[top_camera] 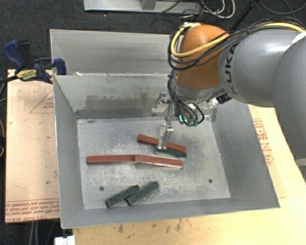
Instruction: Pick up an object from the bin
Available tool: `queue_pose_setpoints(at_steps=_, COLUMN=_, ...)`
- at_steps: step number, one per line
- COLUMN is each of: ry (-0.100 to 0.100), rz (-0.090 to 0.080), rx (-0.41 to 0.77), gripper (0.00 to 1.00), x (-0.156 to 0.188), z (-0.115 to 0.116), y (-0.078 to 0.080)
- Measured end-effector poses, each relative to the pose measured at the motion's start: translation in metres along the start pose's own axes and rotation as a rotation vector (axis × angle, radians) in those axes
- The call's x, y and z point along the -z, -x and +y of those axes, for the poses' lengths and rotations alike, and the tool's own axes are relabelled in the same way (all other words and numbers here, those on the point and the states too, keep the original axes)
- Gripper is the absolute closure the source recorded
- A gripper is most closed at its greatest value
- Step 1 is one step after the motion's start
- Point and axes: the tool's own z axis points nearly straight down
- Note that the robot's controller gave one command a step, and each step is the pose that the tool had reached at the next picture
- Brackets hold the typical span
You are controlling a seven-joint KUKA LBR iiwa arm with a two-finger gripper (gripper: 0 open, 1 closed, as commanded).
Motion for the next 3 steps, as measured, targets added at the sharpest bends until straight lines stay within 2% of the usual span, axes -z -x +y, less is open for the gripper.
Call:
queue_pose_setpoints(at_steps=1, ry=0.000, rz=-0.007, rx=-0.001, gripper=0.00, x=0.004, z=0.000, y=0.002)
queue_pose_setpoints(at_steps=2, ry=0.001, rz=-0.011, rx=-0.100, gripper=0.00, x=-0.043, z=-0.004, y=-0.012)
queue_pose_setpoints(at_steps=3, ry=0.001, rz=-0.006, rx=-0.132, gripper=0.00, x=-0.043, z=-0.005, y=-0.016)
